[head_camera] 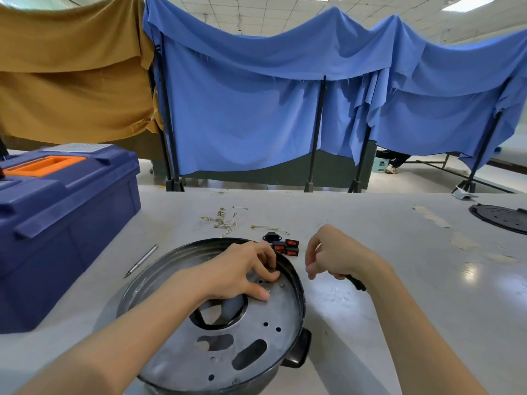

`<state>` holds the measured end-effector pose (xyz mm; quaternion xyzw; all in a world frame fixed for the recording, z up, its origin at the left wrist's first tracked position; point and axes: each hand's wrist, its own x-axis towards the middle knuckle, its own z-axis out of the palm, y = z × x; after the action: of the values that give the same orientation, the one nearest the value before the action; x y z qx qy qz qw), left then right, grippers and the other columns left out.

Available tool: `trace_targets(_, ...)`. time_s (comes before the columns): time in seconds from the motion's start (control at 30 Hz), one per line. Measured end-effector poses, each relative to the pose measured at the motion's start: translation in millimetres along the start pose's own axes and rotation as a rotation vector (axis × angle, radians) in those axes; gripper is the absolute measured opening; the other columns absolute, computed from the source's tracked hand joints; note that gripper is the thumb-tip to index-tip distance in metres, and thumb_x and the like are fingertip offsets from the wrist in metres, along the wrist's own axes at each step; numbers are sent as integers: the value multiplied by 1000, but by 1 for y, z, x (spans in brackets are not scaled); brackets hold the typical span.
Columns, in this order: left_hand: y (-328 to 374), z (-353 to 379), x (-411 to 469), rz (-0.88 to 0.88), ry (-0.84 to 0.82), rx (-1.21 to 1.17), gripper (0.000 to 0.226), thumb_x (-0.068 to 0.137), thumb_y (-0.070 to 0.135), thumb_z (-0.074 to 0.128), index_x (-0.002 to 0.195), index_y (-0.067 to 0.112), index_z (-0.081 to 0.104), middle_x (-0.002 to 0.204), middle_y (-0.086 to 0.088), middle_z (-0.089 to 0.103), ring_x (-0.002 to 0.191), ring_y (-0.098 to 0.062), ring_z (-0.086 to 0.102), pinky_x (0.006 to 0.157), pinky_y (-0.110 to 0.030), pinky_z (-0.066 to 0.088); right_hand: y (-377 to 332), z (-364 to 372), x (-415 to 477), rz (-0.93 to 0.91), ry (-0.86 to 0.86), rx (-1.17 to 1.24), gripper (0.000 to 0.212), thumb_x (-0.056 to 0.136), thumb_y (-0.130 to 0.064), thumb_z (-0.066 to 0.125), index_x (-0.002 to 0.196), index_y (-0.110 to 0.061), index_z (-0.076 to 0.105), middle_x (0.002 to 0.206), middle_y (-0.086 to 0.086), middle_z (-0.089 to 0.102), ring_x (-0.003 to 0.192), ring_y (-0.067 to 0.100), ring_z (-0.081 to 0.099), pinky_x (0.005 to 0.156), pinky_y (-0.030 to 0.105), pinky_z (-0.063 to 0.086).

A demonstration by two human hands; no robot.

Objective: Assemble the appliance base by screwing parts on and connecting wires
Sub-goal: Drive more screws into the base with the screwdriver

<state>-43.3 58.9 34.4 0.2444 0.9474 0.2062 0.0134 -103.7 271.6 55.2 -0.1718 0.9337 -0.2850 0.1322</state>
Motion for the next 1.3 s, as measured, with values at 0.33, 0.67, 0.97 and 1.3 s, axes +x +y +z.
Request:
trace_targets(0.33,0,0,-4,-24,-97,82,33,87,19,69,114,38,70,126,28,39,126,4,22,106,-32,11,-7,2,-11,-82,41,49,8,86,0,67,81,-3,73,71,9,74,32,8,39,38,20,37)
trace_targets(0.67,75,23,-12,-185,222,2,67,71,76,60,58,14,40,61,3,41,64,-13,40,60,-29,29,-7,2,-11,-60,94,38,8,87,-3,68,82,-7,73,73,7,74,32,6,41,39,21,39)
trace_targets(0.97,66,20,-26,-221,21,-160,73,73,24,76,141,22,50,144,12,43,135,-10,35,114,-35,30,-3,-1,-13,-81,99,49,9,87,-2,67,82,-5,73,70,7,73,33,8,41,40,22,40)
trace_targets(1.3,67,34,-34,-155,134,121,62,78,37,75,134,19,56,121,8,41,112,-12,37,96,-28,40,2,-8,-16,-54,100,52,9,88,-3,67,81,-5,72,67,6,73,32,6,41,39,20,38)
